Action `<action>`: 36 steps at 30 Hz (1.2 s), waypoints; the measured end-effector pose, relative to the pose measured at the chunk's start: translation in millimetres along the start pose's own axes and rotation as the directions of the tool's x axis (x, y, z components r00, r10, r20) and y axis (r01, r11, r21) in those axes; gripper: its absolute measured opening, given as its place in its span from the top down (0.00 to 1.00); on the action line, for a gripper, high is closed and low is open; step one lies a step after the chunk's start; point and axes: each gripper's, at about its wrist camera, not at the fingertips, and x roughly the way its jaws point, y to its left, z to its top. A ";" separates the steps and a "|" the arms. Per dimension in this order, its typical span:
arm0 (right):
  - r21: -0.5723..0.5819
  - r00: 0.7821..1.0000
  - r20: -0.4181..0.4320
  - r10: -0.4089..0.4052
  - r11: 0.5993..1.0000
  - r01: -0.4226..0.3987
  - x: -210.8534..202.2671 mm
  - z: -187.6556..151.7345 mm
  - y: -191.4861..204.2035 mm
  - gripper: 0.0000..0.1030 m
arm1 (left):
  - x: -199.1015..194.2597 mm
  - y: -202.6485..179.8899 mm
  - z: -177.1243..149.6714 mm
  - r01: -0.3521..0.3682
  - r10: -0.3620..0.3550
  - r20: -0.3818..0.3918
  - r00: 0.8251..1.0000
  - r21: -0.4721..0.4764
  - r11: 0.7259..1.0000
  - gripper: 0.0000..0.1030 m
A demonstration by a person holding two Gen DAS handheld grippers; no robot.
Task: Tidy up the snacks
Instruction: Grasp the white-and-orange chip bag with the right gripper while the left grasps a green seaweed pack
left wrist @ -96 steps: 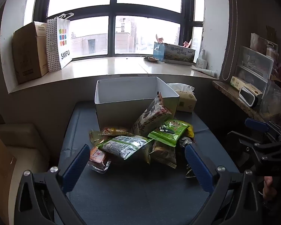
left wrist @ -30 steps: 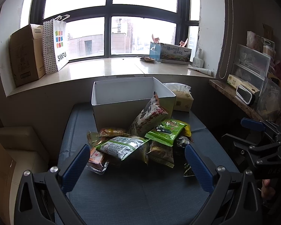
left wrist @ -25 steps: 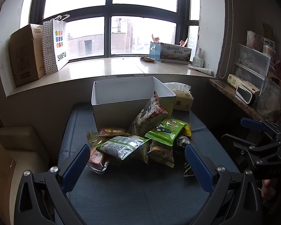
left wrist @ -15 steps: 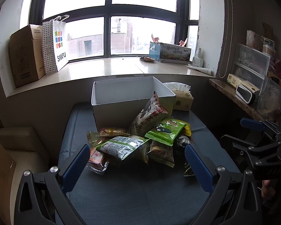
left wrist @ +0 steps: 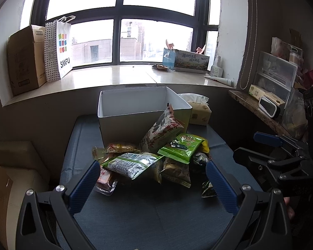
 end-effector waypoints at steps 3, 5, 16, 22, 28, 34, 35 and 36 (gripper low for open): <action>-0.006 0.999 -0.029 0.042 0.999 -0.042 40.3 11.4 -2.3 0.00 | 0.1 8.4 -3.8 -0.006 0.007 0.039 0.999 -0.031 1.000 0.00; 0.017 0.996 -0.068 0.060 0.998 -0.058 78.2 19.8 -6.0 0.00 | 1.2 11.7 -5.3 -0.017 0.019 0.042 0.999 -0.030 0.999 0.00; 0.141 0.969 -0.226 0.098 0.988 -0.067 220.7 42.4 -10.7 0.04 | 11.1 27.1 -13.8 -0.007 0.007 -0.025 1.000 -0.014 1.000 0.00; 0.177 0.963 -0.236 0.131 0.980 -0.090 232.4 38.6 -17.5 0.47 | 16.9 30.8 -17.9 0.026 -0.028 -0.059 0.998 -0.027 0.999 0.00; 0.165 0.969 -0.209 0.132 0.981 -0.098 221.3 38.4 -20.4 0.64 | 20.0 31.3 -20.3 0.028 -0.029 -0.056 0.998 -0.010 1.000 0.00; 0.144 0.989 -0.063 0.133 0.982 -0.122 160.6 47.8 -27.6 0.65 | 33.5 37.2 -23.3 0.064 -0.065 -0.083 0.994 -0.016 0.998 0.00; 0.149 0.991 -0.027 0.130 0.981 -0.124 145.5 50.7 -31.5 0.65 | 36.6 37.9 -24.1 0.065 -0.067 -0.088 0.994 -0.016 0.998 0.00; 0.152 0.992 -0.001 0.129 0.980 -0.127 132.6 52.5 -34.8 0.65 | 39.9 38.1 -24.5 0.065 -0.066 -0.096 0.993 -0.014 0.998 0.00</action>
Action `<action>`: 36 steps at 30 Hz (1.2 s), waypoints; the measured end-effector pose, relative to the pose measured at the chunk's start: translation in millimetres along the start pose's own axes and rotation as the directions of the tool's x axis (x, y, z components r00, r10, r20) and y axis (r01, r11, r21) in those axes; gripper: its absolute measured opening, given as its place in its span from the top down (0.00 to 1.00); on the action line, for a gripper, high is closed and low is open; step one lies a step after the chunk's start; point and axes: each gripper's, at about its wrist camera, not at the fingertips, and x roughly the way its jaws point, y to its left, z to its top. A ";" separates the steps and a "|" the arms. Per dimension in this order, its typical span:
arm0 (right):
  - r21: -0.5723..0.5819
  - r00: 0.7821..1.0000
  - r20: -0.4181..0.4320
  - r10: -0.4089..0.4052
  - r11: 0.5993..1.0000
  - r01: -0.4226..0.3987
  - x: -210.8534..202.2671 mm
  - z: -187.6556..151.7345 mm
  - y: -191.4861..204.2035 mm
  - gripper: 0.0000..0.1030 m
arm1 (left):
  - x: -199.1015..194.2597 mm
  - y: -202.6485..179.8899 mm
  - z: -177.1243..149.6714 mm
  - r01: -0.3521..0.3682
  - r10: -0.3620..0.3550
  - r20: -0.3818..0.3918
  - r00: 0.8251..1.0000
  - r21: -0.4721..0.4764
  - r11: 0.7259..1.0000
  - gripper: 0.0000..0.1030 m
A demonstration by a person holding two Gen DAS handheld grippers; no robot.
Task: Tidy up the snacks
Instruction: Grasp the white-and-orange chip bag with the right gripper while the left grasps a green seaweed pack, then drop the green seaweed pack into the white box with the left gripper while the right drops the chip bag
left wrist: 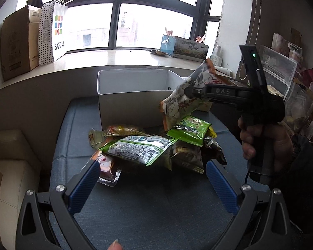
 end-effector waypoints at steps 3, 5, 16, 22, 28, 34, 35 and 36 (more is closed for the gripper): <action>-0.004 0.997 0.072 0.025 1.000 -0.025 -44.1 0.8 -2.0 0.65 | 11.4 -0.4 -1.3 -0.002 0.002 -0.022 1.000 0.018 1.000 0.00; -0.035 0.993 0.121 0.008 0.999 -0.004 -77.0 -3.9 0.2 0.65 | 20.3 -0.3 -0.5 -0.004 0.005 -0.034 0.999 0.016 1.000 0.00; -0.047 0.982 0.181 -0.049 0.997 0.058 -156.0 -44.3 -2.8 0.65 | 106.8 -2.8 9.1 -0.092 0.152 -0.133 0.979 0.373 0.923 0.07; -0.037 0.986 0.154 -0.059 0.997 0.065 -156.1 -56.4 -7.4 0.65 | 130.6 -4.8 9.3 -0.113 0.209 -0.150 0.966 0.483 0.868 0.64; -0.038 0.989 0.140 -0.047 0.998 0.052 -150.9 -59.1 -7.5 0.65 | 97.7 -1.1 20.5 -0.080 0.133 -0.095 0.987 0.431 0.899 0.84; -0.042 0.992 0.122 -0.019 0.999 0.024 -141.9 -60.5 -1.6 0.65 | 54.9 18.8 36.9 0.086 -0.082 -0.028 0.996 0.198 0.976 0.87; -0.042 0.993 0.118 -0.014 0.999 0.019 -139.7 -60.0 -0.8 0.65 | 50.1 20.6 40.4 0.113 -0.112 -0.014 0.994 0.166 0.980 0.87; -0.039 0.993 0.115 -0.009 0.999 0.013 -137.7 -58.6 -0.2 0.65 | 44.8 22.0 45.0 0.140 -0.141 0.004 0.990 0.134 0.981 0.87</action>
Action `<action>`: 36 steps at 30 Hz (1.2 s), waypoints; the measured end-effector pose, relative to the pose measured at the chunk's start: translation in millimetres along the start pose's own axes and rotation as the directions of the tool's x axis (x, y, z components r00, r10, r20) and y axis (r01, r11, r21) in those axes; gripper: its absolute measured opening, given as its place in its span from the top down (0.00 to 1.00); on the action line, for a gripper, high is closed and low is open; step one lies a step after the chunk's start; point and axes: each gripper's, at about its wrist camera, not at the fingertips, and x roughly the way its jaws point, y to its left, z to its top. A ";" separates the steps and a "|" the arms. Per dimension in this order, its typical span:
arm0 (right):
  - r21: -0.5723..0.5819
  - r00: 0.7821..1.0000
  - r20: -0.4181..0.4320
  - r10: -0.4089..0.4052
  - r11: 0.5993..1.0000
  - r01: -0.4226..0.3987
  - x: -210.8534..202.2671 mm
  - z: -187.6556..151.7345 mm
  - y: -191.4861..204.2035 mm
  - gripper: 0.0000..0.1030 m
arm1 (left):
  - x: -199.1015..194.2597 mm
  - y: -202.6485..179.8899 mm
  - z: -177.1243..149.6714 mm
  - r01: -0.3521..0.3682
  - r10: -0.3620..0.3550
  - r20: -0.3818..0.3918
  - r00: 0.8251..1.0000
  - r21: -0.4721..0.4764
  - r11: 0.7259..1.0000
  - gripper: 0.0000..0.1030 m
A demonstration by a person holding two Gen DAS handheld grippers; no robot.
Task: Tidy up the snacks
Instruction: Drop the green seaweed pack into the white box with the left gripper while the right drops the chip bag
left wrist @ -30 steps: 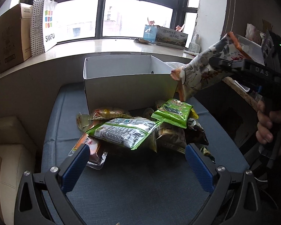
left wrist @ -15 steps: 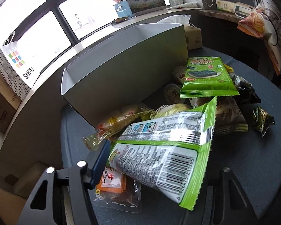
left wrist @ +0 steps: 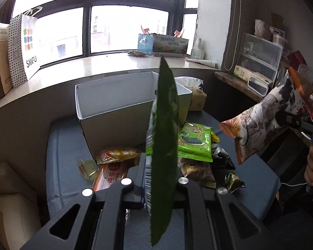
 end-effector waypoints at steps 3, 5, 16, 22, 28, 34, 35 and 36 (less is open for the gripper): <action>0.007 1.000 0.005 0.016 1.000 -0.016 5.5 7.3 1.7 0.65 | -11.5 0.2 13.0 0.027 -0.024 0.055 0.998 -0.043 0.999 0.87; 0.001 1.000 0.009 0.024 1.000 -0.024 10.9 16.5 3.9 0.65 | -17.9 0.3 24.3 0.000 0.003 0.083 0.997 -0.036 0.999 0.87; 0.015 0.997 0.058 0.056 0.998 -0.057 78.1 123.7 -4.8 0.65 | 3.8 20.9 115.2 -0.087 0.092 0.168 0.982 -0.035 0.996 0.87; 0.005 0.998 -0.045 -0.036 0.999 0.037 165.8 171.4 -16.7 0.65 | 71.5 57.8 159.4 -0.138 0.146 0.089 0.985 -0.087 0.987 0.87; 0.024 0.972 -0.215 -0.093 0.995 0.101 246.8 162.1 -46.9 0.64 | 133.9 84.8 161.7 -0.192 0.189 -0.041 0.981 -0.094 0.977 0.84; 0.064 0.953 -0.278 -0.121 0.987 0.144 271.5 154.9 -61.1 0.00 | 157.0 96.1 147.1 -0.220 0.207 -0.114 0.972 -0.122 0.968 0.00; 0.078 0.955 -0.276 -0.109 0.988 0.136 269.6 155.5 -61.7 0.00 | 158.2 95.9 145.4 -0.217 0.203 -0.120 0.972 -0.120 0.969 0.00; 0.090 0.958 -0.270 -0.100 0.988 0.128 266.8 156.4 -64.0 0.00 | 159.2 95.5 142.8 -0.220 0.206 -0.125 0.971 -0.112 0.969 0.00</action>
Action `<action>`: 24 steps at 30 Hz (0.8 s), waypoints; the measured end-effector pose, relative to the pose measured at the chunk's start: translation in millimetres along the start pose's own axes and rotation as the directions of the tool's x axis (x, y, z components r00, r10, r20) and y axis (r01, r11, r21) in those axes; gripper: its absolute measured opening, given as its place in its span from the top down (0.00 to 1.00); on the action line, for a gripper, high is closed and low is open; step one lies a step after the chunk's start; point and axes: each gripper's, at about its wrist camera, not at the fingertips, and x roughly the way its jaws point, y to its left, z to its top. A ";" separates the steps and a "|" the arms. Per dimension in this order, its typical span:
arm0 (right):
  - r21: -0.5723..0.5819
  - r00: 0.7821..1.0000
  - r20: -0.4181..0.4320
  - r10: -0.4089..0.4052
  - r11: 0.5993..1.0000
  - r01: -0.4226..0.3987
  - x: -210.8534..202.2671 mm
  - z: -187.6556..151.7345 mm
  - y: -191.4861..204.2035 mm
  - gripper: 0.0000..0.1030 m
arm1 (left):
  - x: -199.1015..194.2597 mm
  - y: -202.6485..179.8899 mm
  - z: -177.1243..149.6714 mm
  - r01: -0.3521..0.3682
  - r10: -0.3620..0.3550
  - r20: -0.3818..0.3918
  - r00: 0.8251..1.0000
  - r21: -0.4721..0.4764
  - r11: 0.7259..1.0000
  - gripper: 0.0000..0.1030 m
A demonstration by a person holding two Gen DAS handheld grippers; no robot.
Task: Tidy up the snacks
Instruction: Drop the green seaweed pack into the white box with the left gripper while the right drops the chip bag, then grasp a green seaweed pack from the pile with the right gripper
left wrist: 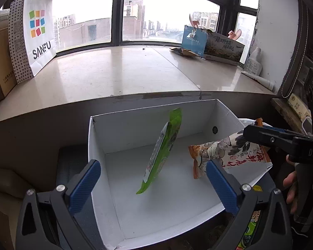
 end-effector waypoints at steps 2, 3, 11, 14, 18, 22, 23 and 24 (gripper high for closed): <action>0.015 0.999 0.039 0.009 1.000 -0.009 -8.7 1.3 -2.6 0.00 | -1.1 -1.4 -3.9 -0.021 0.021 -0.004 1.000 0.016 1.000 0.00; 0.017 0.998 0.065 0.010 1.000 -0.011 -14.8 1.7 -3.8 0.00 | -3.4 -1.8 -5.8 -0.030 0.030 -0.003 1.000 0.014 0.999 0.00; -0.096 0.957 0.273 0.100 0.992 -0.076 -100.6 -34.1 6.2 0.00 | -81.0 -12.5 -32.2 -0.031 0.022 0.145 0.989 0.063 0.998 0.00; -0.174 0.947 0.301 0.113 0.983 -0.062 -135.7 -66.6 15.5 0.00 | -115.7 -22.6 -51.3 0.000 -0.018 0.205 0.979 0.084 0.996 0.00; -0.212 0.936 0.324 0.140 0.975 -0.073 -174.9 -113.4 23.5 0.00 | -154.0 -31.5 -86.1 0.087 -0.093 0.252 0.963 0.038 0.996 0.00; -0.229 0.948 0.307 0.086 0.973 -0.014 -193.4 -158.8 24.1 0.00 | -179.1 -43.8 -124.4 0.100 -0.100 0.266 0.959 0.014 0.995 0.00; -0.226 0.953 0.290 0.087 0.974 -0.020 -195.4 -171.0 21.3 0.00 | -183.7 -47.9 -134.7 0.114 -0.115 0.266 0.957 0.019 0.993 0.00; -0.218 0.959 0.271 0.087 0.975 -0.027 -195.6 -180.4 19.2 0.00 | -186.6 -52.3 -143.2 0.126 -0.128 0.255 0.959 0.025 0.992 0.00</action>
